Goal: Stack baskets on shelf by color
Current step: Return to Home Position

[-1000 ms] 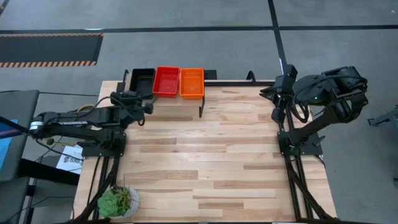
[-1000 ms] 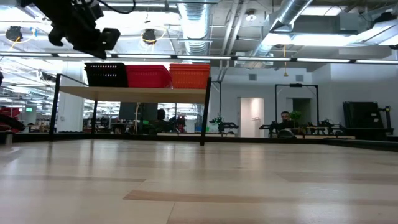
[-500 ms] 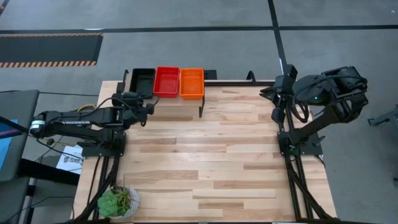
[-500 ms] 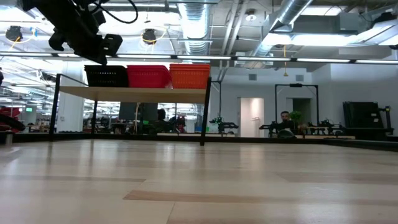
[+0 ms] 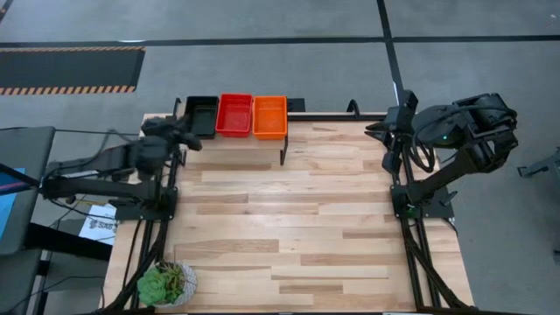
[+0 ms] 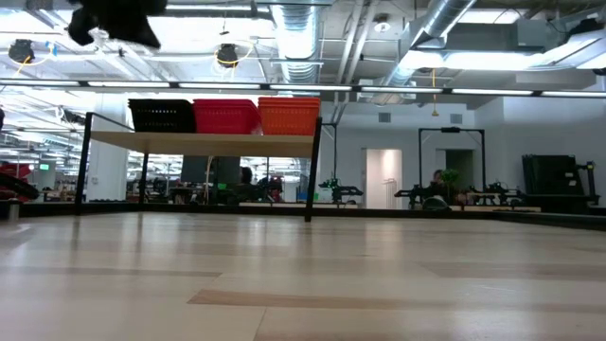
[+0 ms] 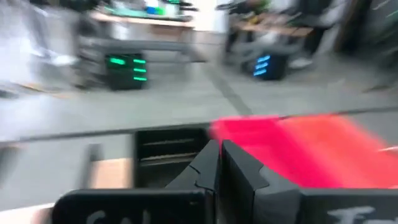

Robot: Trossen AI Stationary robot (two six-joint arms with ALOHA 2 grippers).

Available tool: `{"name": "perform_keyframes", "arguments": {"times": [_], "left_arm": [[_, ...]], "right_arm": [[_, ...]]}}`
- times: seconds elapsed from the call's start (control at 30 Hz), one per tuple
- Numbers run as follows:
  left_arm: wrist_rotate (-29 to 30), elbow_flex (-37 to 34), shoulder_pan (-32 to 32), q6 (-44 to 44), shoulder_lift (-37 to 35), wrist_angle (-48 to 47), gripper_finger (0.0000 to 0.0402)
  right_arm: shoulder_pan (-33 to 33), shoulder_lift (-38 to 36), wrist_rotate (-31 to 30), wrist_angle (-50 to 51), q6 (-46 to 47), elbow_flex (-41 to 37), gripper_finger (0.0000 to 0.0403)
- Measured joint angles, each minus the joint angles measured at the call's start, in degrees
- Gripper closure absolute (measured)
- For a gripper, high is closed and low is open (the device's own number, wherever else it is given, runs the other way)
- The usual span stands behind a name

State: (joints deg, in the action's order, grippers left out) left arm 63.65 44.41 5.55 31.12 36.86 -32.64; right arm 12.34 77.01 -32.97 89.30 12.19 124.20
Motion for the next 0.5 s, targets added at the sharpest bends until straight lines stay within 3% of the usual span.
{"name": "perform_keyframes", "arguments": {"times": [0.13,0.3,0.5], "left_arm": [[-11.9,2.3,0.0,-2.0,-4.2,8.1,0.0395],[-31.2,5.3,0.0,-8.0,-7.9,17.6,0.0395],[-49.6,7.1,0.0,-14.2,-11.6,13.8,0.0395]], "right_arm": [[0.0,0.0,-0.1,0.1,-2.0,0.0,0.0333],[0.0,0.0,0.4,0.7,-3.7,0.0,0.0333],[-1.6,-3.4,0.8,-0.9,-7.6,-0.1,0.0333]]}}
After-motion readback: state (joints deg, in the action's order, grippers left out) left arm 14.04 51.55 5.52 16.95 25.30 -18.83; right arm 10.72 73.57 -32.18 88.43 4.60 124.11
